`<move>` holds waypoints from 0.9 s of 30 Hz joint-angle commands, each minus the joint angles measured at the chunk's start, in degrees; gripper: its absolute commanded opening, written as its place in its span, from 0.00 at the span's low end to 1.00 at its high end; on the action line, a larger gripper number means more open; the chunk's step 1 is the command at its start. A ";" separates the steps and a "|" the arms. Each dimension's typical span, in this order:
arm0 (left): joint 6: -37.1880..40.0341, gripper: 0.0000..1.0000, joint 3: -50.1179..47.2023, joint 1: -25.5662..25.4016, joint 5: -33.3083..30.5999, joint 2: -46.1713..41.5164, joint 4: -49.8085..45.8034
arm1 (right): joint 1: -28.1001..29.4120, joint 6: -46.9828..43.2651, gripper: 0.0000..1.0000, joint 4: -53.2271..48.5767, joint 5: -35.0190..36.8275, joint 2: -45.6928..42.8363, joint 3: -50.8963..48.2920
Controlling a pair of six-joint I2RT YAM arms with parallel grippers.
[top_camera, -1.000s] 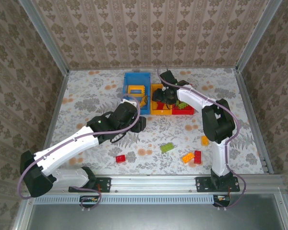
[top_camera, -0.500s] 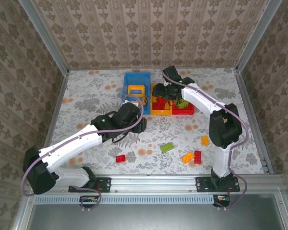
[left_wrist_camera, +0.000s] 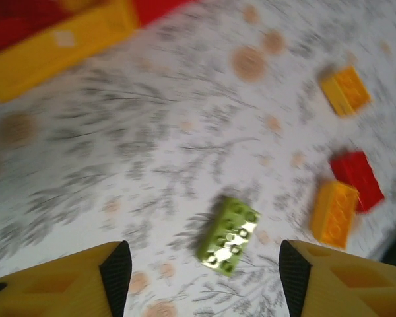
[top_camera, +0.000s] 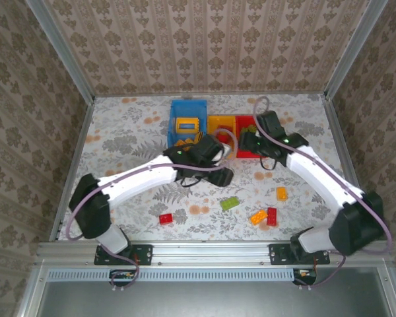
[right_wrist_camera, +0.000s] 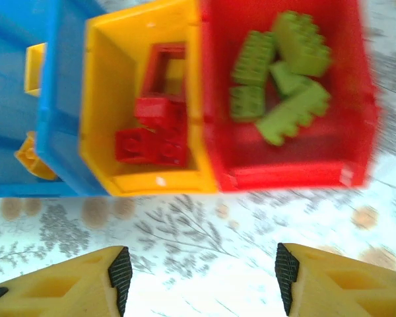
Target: Sort the legos into containers by color
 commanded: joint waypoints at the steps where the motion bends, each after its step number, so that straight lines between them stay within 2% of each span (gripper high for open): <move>1: 12.93 0.66 5.33 -4.54 8.47 5.17 -3.09 | -3.70 2.76 0.65 -6.19 2.94 -7.54 -4.96; 6: 20.23 0.70 14.08 -9.69 12.78 14.85 -8.63 | -11.18 4.24 0.71 -13.73 1.97 -14.91 -6.94; 14: 23.45 0.75 23.40 -13.15 14.31 26.15 -14.26 | -22.27 9.62 0.82 -22.01 -10.17 -19.88 -4.48; 20: 22.38 0.76 27.24 -15.45 11.25 31.72 -15.49 | -24.78 10.43 0.83 -24.37 -13.68 -20.67 -0.89; 27: 20.61 0.76 31.51 -17.77 5.49 36.89 -16.50 | -25.32 10.53 0.84 -23.89 -15.13 -21.56 -2.23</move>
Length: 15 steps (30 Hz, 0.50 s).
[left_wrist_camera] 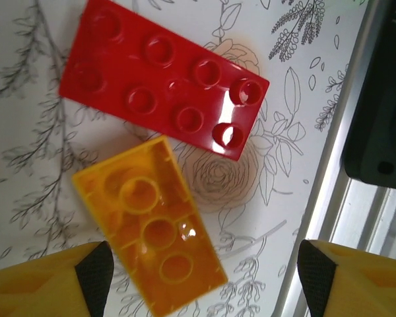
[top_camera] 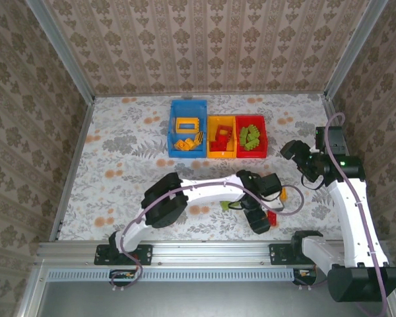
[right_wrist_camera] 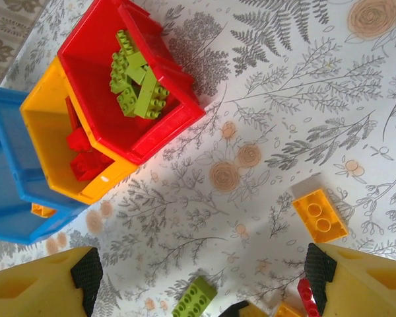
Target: Sort the legos into containers by color
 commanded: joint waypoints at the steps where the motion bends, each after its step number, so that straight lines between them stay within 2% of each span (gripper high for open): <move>1: -1.01 0.76 2.70 -0.69 -4.55 1.99 -2.25 | -0.42 1.24 0.84 -1.96 -2.10 -0.99 0.04; 6: -2.07 0.71 4.82 -0.70 -7.57 4.64 -3.25 | -0.43 1.24 0.83 -0.91 -3.10 -0.72 -0.14; 9: -2.62 0.59 5.81 -0.74 -7.77 5.90 -3.23 | -0.43 1.35 0.82 -0.59 -3.50 -0.55 -0.03; 13: -3.36 0.37 5.48 -0.64 -8.60 5.96 -2.46 | -0.43 1.07 0.81 -0.56 -3.47 -0.59 -0.20; 15: -3.51 0.32 5.16 -0.61 -9.00 5.62 -2.16 | -0.44 0.93 0.80 -0.37 -3.72 -0.61 -0.40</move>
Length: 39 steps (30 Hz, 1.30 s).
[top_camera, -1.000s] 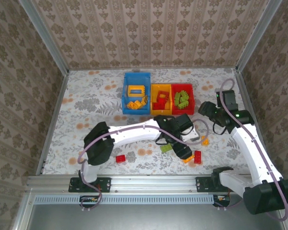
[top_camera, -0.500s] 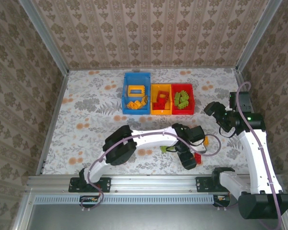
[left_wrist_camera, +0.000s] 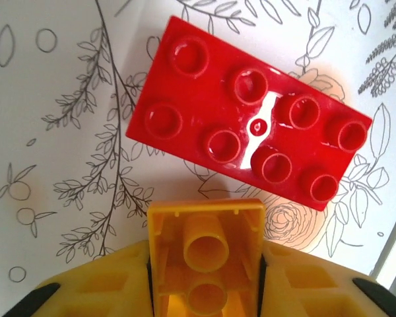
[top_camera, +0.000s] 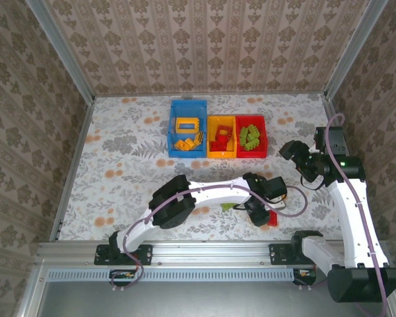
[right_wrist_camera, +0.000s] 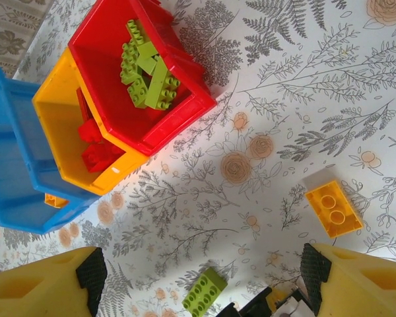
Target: Sort the legos into containers by color
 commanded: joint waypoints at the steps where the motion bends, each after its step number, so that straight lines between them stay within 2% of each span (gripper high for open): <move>1: -0.58 0.29 0.11 0.00 -1.90 0.80 -0.81 | -0.40 0.17 0.80 -0.37 -1.54 -0.61 -0.47; 8: -3.04 0.25 -3.46 2.43 -5.70 -4.77 1.43 | -0.36 -1.67 0.76 0.55 -1.72 -0.54 -0.13; 15: -7.13 0.24 -7.93 9.60 -9.89 -15.26 2.26 | 3.75 -6.26 0.73 3.41 -1.41 1.41 2.21; 20: -10.41 0.24 -13.58 17.86 -12.56 -24.00 2.24 | 11.77 -9.33 0.72 11.51 -3.04 3.07 1.18; 25: -11.51 0.24 -17.07 28.19 -14.95 -29.52 1.34 | 24.18 -13.12 0.72 25.55 -2.98 5.38 -1.45; 28: -9.99 0.25 -15.27 33.24 -17.24 -28.83 0.00 | 28.07 -13.67 0.72 31.34 -3.92 8.43 -1.48; 31: -9.00 0.25 -10.45 37.54 -19.48 -24.78 -2.32 | 30.73 -15.45 0.72 31.33 -3.48 12.86 1.27; 39: -7.46 0.25 6.60 41.33 -29.57 -8.47 -8.72 | 32.62 -16.73 0.72 31.25 -2.80 19.73 5.47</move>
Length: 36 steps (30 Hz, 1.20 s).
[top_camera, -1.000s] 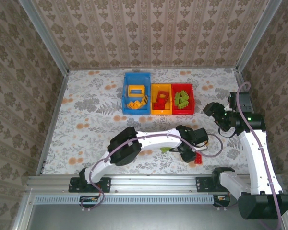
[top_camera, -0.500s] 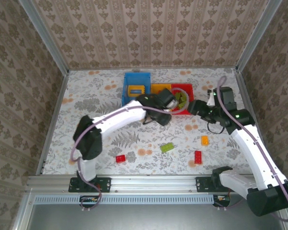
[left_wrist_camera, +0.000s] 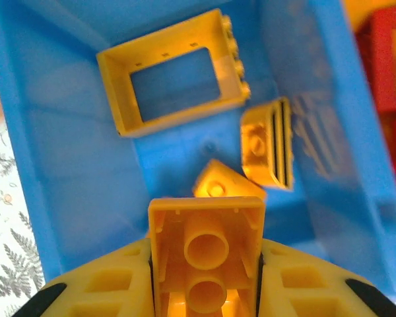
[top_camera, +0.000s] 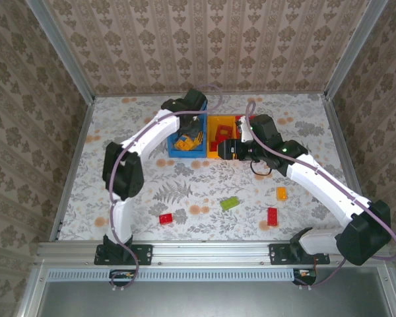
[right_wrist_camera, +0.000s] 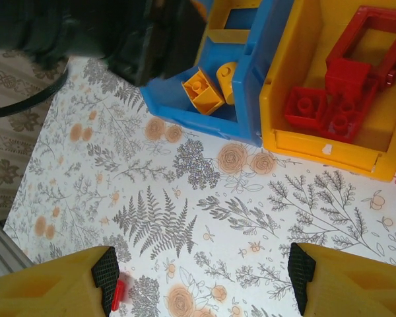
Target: Sort the legos into containers by color
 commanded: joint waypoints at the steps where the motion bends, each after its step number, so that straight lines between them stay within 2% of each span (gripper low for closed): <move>1: 1.30 0.25 6.33 0.74 -5.84 5.47 -5.59 | 0.23 -1.52 0.72 1.95 0.06 1.04 2.96; 8: 1.68 0.30 11.26 1.37 -7.63 11.85 -7.32 | 0.23 -1.56 0.73 0.89 -0.15 1.56 2.66; 13: 1.84 0.46 11.49 1.65 -6.60 11.96 -7.14 | 0.28 -1.15 0.74 0.86 -0.08 1.33 1.49; 19: 1.93 0.57 12.27 1.08 -6.22 9.22 -7.27 | 0.23 -2.39 0.77 0.29 0.15 0.71 0.71; 25: 1.36 0.60 11.82 -0.35 -6.86 3.56 -7.68 | 0.15 -6.19 0.77 -3.69 1.53 -1.54 -0.92; 27: 0.48 0.62 8.95 -1.07 -6.05 -0.34 -6.46 | 0.36 -6.41 0.77 -4.72 1.53 -3.31 -3.14; 30: -1.16 0.64 -0.66 -2.01 -1.71 -8.88 -1.91 | 1.94 -7.40 0.77 -6.68 2.21 -6.83 -8.41; 34: -4.26 0.65 -16.22 -3.35 6.18 -21.61 4.14 | 6.11 -8.33 0.77 -13.19 7.70 -9.30 -12.82; 36: -5.68 0.65 -23.05 -4.71 8.19 -26.50 5.69 | 8.87 -6.98 0.77 -17.46 10.12 -8.32 -13.15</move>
